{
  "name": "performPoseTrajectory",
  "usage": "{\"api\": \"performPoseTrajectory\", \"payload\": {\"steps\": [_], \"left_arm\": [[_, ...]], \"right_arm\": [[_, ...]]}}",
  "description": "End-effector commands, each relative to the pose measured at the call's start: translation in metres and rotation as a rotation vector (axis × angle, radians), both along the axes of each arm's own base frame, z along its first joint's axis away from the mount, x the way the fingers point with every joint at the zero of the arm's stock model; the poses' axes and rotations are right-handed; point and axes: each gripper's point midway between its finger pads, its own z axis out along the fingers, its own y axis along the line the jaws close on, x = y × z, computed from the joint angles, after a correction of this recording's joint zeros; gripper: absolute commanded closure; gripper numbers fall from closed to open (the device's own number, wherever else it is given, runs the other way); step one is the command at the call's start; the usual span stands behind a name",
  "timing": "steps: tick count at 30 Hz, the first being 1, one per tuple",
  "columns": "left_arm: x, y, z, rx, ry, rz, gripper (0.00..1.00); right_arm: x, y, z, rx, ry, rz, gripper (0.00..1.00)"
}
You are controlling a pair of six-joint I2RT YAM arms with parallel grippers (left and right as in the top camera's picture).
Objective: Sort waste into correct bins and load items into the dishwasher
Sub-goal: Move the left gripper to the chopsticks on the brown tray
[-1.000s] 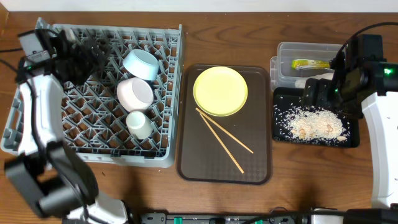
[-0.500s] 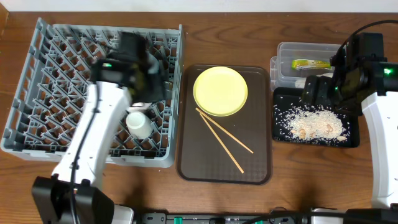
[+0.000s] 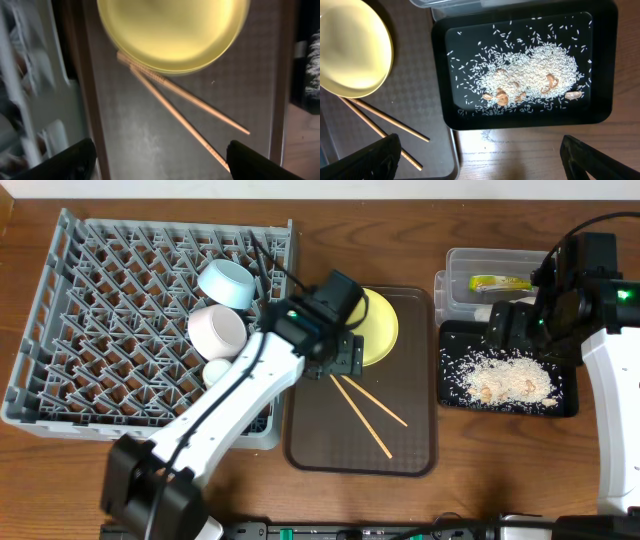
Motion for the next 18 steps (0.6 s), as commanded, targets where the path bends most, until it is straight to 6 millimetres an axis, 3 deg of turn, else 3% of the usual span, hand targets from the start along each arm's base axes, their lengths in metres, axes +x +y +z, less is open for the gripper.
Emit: {"api": "performPoseTrajectory", "payload": {"steps": [1, 8, 14, 15, 18], "left_arm": [[-0.021, -0.009, -0.035, -0.007, 0.184, 0.245, 0.14], [-0.047, -0.032, -0.098, 0.097, 0.316, 0.313, 0.13], [-0.064, -0.049, -0.133, 0.118, 0.405, 0.314, 0.14], [-0.065, -0.049, -0.136, 0.126, 0.409, 0.313, 0.15], [-0.066, -0.049, -0.14, 0.134, 0.415, 0.312, 0.3]], "right_arm": [[-0.001, 0.0, 0.001, -0.009, 0.0, 0.014, 0.01], [-0.001, 0.0, 0.001, -0.009, 0.0, 0.014, 0.01], [-0.001, 0.0, 0.001, -0.009, 0.0, 0.014, 0.01], [-0.001, 0.0, 0.001, -0.009, 0.0, 0.014, 0.01], [-0.001, 0.0, 0.001, -0.009, 0.0, 0.014, 0.01]]}}
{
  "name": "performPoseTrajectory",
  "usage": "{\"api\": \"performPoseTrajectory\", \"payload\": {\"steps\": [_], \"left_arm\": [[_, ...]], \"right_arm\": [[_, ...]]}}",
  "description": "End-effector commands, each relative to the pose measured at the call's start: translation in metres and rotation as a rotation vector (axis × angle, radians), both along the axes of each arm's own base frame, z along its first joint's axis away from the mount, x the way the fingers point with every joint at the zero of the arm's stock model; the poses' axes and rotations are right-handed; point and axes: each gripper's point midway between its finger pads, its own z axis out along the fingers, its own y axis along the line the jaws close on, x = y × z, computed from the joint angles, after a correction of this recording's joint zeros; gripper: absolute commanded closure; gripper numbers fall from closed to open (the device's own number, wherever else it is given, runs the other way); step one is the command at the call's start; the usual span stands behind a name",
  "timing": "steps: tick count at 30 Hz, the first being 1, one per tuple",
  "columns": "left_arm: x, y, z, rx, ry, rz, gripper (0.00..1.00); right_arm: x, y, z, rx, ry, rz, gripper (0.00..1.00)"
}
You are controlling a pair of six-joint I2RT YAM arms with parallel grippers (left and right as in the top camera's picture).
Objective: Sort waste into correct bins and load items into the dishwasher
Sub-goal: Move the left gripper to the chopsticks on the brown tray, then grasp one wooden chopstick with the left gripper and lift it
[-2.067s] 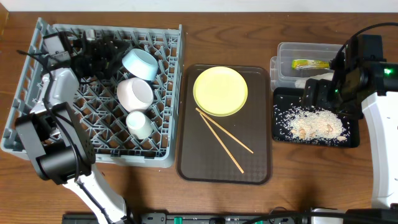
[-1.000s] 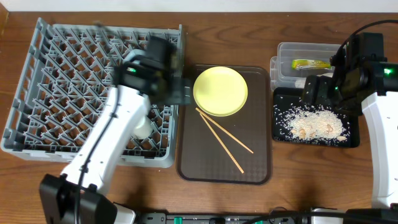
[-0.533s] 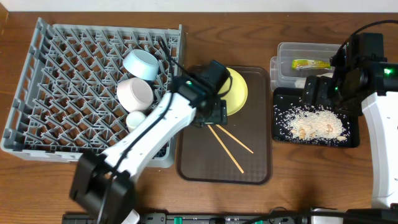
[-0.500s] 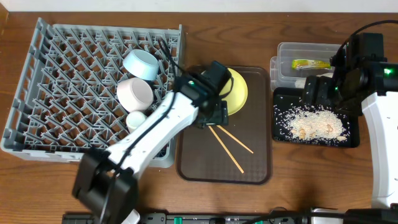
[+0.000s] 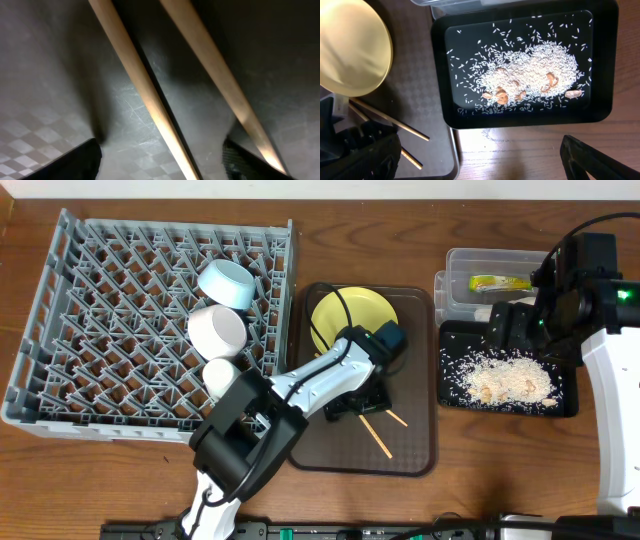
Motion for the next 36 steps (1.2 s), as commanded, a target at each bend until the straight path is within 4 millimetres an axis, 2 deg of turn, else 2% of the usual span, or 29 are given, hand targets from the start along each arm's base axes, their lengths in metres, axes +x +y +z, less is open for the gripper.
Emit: {"api": "performPoseTrajectory", "payload": {"steps": [1, 4, 7, 13, 17, 21, 25, 28, 31, 34, 36], "left_arm": [[-0.005, 0.002, -0.006, 0.013, 0.023, 0.013, 0.38], [-0.005, 0.002, -0.006, 0.013, 0.023, 0.013, 0.5], [-0.005, 0.002, -0.006, 0.013, 0.023, 0.014, 0.66], [-0.005, 0.002, -0.006, 0.014, 0.023, 0.016, 0.78], [-0.006, 0.002, -0.005, 0.016, 0.025, 0.016, 0.92], [-0.002, 0.005, -0.003, 0.011, 0.02, 0.028, 0.92], [0.012, 0.012, 0.007, -0.005, -0.012, 0.053, 0.93], [0.027, 0.02, 0.026, -0.042, -0.069, 0.014, 0.92], [0.039, 0.021, 0.05, -0.108, -0.149, -0.169, 0.92], [0.042, 0.028, 0.078, -0.149, -0.22, -0.369, 0.92], [0.045, 0.034, 0.096, -0.159, -0.266, -0.412, 0.92]], "right_arm": [[0.0, -0.001, 0.001, -0.009, -0.003, 0.014, 0.01], [0.0, -0.001, 0.001, -0.009, -0.003, 0.014, 0.01], [0.0, -0.001, 0.001, -0.009, -0.003, 0.013, 0.01], [-0.001, 0.0, 0.001, -0.009, 0.001, 0.013, 0.01], [-0.003, 0.0, 0.0, -0.009, 0.008, 0.014, 0.01], [-0.003, 0.0, 0.0, -0.008, 0.009, 0.014, 0.01], [-0.003, 0.0, 0.0, -0.009, 0.008, 0.014, 0.01], [-0.003, 0.0, 0.0, -0.009, 0.009, 0.014, 0.01], [-0.003, 0.0, 0.0, -0.009, 0.008, 0.014, 0.01], [-0.003, 0.0, 0.0, -0.009, 0.008, 0.014, 0.01], [-0.003, 0.0, 0.0, -0.009, 0.008, 0.014, 0.01]]}}
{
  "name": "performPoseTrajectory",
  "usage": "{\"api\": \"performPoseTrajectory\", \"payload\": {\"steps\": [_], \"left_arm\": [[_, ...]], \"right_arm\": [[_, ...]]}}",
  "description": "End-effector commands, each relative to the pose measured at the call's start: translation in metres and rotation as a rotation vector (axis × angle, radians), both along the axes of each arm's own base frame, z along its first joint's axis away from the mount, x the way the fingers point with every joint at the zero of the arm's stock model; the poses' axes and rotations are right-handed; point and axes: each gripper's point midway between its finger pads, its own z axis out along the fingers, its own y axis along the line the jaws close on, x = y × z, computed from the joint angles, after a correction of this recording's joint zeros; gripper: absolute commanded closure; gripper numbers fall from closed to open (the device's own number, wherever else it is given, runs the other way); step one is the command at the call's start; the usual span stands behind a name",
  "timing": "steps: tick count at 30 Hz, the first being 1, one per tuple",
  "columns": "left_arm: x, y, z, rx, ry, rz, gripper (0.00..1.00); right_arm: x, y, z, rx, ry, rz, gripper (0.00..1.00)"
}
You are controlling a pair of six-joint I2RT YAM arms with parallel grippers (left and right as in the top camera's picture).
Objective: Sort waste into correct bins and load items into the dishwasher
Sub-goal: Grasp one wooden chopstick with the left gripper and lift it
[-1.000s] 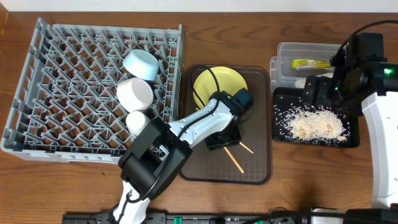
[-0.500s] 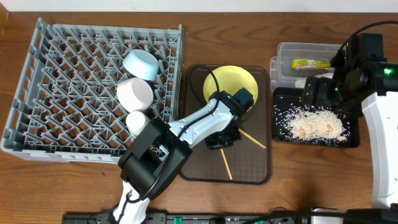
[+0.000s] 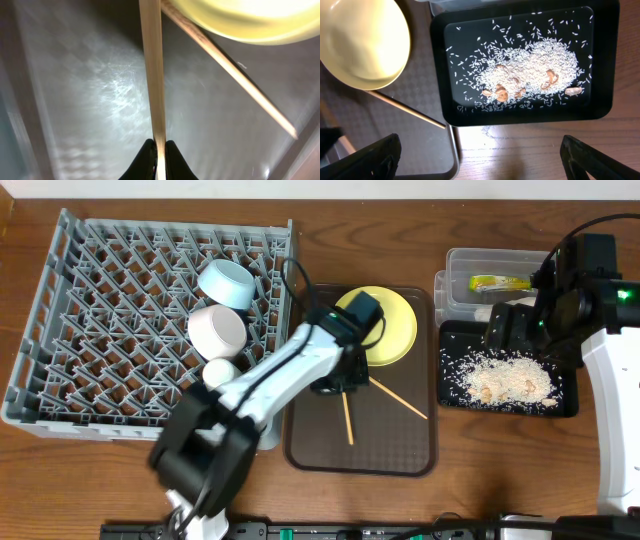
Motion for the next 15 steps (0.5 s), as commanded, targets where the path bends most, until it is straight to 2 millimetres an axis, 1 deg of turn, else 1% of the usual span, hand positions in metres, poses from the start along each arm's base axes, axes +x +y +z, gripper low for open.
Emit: {"api": "performPoseTrajectory", "payload": {"steps": [1, 4, 5, 9, 13, 15], "left_arm": [[0.008, 0.017, 0.042, -0.014, -0.147, -0.212, 0.92], [0.017, 0.035, 0.068, 0.001, -0.237, -0.252, 0.92], [0.021, 0.044, 0.078, 0.011, -0.274, -0.268, 0.92], [0.034, 0.076, 0.104, 0.058, -0.376, -0.292, 0.92], [0.052, 0.106, 0.123, 0.077, -0.462, -0.301, 0.92], [0.061, 0.119, 0.126, 0.089, -0.483, -0.282, 0.92]], "right_arm": [[0.0, -0.001, 0.001, -0.009, -0.004, 0.014, 0.01], [0.0, -0.001, 0.001, -0.009, -0.004, 0.014, 0.01], [0.0, -0.001, 0.001, -0.01, -0.004, 0.014, 0.01], [0.0, -0.001, 0.001, -0.011, -0.004, 0.021, 0.01], [0.0, -0.001, 0.001, -0.011, -0.004, 0.021, 0.01], [0.0, -0.001, 0.001, -0.011, -0.004, 0.021, 0.01]]}}
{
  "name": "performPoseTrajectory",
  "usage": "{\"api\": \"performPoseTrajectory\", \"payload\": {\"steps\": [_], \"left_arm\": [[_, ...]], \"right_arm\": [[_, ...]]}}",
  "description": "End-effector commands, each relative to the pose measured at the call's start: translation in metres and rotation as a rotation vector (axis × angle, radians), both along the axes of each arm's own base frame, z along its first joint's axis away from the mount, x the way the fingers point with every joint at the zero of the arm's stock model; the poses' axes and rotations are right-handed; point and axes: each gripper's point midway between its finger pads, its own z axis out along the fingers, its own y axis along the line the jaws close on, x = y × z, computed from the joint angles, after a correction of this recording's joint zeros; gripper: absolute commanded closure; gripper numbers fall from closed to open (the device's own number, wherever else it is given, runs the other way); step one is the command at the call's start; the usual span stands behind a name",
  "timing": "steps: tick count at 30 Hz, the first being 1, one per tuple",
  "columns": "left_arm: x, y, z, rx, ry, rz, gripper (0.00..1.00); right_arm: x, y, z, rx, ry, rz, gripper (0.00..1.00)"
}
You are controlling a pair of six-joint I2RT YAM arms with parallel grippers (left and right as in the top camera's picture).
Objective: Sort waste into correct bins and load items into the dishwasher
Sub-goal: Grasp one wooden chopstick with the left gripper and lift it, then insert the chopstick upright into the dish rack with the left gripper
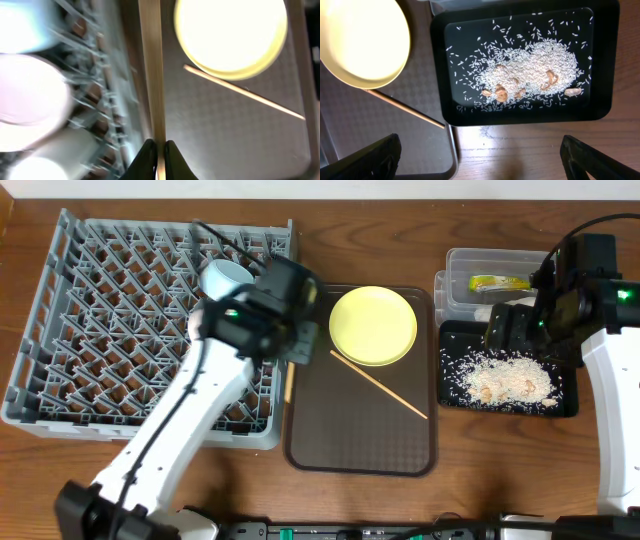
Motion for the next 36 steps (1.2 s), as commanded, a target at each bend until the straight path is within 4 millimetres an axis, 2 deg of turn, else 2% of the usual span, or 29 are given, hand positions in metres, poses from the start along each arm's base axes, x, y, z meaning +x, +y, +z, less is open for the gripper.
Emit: {"api": "performPoseTrajectory", "payload": {"steps": [1, 7, 12, 13, 16, 20, 24, 28, 29, 31, 34, 36], "left_arm": [[0.016, 0.031, 0.007, 0.07, -0.066, -0.036, 0.92], [0.041, 0.057, 0.004, 0.069, -0.098, 0.034, 0.92], [0.05, 0.056, -0.02, 0.084, -0.047, 0.034, 0.92], [0.056, 0.056, -0.033, 0.09, -0.025, 0.036, 0.92], [0.064, 0.054, -0.05, 0.097, -0.001, 0.036, 0.92], [0.071, 0.052, -0.063, 0.101, 0.012, 0.036, 0.92], [0.073, 0.052, -0.067, 0.101, 0.013, 0.036, 0.92], [0.073, 0.052, -0.067, 0.101, 0.013, 0.036, 0.69], [0.073, 0.052, -0.067, 0.101, 0.013, 0.036, 0.58], [0.073, 0.052, -0.066, 0.1, 0.012, 0.036, 0.46], [0.072, 0.051, -0.059, 0.095, 0.014, 0.043, 0.41], [0.068, 0.042, -0.045, 0.053, 0.021, 0.036, 0.36]], "right_arm": [[0.0, 0.0, 0.001, -0.008, -0.004, 0.011, 0.01], [0.0, 0.0, 0.001, -0.008, -0.004, 0.011, 0.01], [0.0, 0.0, 0.001, -0.008, -0.004, 0.011, 0.01], [0.0, 0.0, 0.001, -0.008, -0.004, 0.011, 0.01], [0.0, 0.0, 0.001, -0.008, -0.004, 0.011, 0.01], [-0.001, 0.0, 0.001, -0.008, 0.001, 0.011, 0.01], [-0.001, 0.0, 0.001, -0.008, 0.001, 0.011, 0.01], [-0.001, 0.0, 0.001, -0.008, 0.001, 0.011, 0.01], [-0.001, 0.0, 0.001, -0.008, 0.001, 0.011, 0.01], [-0.001, 0.0, 0.001, -0.008, 0.001, 0.011, 0.01], [-0.001, 0.0, 0.001, -0.008, 0.001, 0.011, 0.01], [-0.001, 0.0, 0.001, -0.008, 0.001, 0.011, 0.01]]}}
